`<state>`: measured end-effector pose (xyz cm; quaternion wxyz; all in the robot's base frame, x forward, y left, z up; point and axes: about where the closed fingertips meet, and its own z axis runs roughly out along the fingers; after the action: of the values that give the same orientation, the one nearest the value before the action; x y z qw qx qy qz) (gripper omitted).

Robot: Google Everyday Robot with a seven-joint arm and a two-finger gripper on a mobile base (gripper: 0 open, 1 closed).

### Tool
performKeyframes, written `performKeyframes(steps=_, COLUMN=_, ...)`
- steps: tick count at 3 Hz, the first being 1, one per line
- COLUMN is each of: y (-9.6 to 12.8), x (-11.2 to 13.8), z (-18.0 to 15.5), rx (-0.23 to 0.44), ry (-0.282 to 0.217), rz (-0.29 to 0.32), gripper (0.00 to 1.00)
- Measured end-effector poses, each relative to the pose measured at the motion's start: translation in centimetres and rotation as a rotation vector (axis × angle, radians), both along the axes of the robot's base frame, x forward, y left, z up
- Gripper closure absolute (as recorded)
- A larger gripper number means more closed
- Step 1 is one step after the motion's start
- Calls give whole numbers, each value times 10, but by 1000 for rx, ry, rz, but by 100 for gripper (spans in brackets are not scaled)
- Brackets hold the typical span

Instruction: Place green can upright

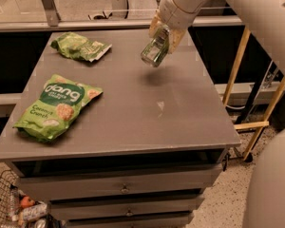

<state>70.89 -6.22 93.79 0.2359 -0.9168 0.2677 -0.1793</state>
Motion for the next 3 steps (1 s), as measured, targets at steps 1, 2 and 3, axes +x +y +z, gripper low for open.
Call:
performKeyframes(steps=1, y=-1, x=0, z=4, rx=-47, ry=-47, rz=66, gripper=100)
performKeyframes(steps=2, y=-5, x=2, z=17, rx=-146, ry=-179, rz=196, gripper=100)
performKeyframes(steps=3, y=-7, x=7, z=18, rx=-216, ry=-278, rz=337, gripper=100)
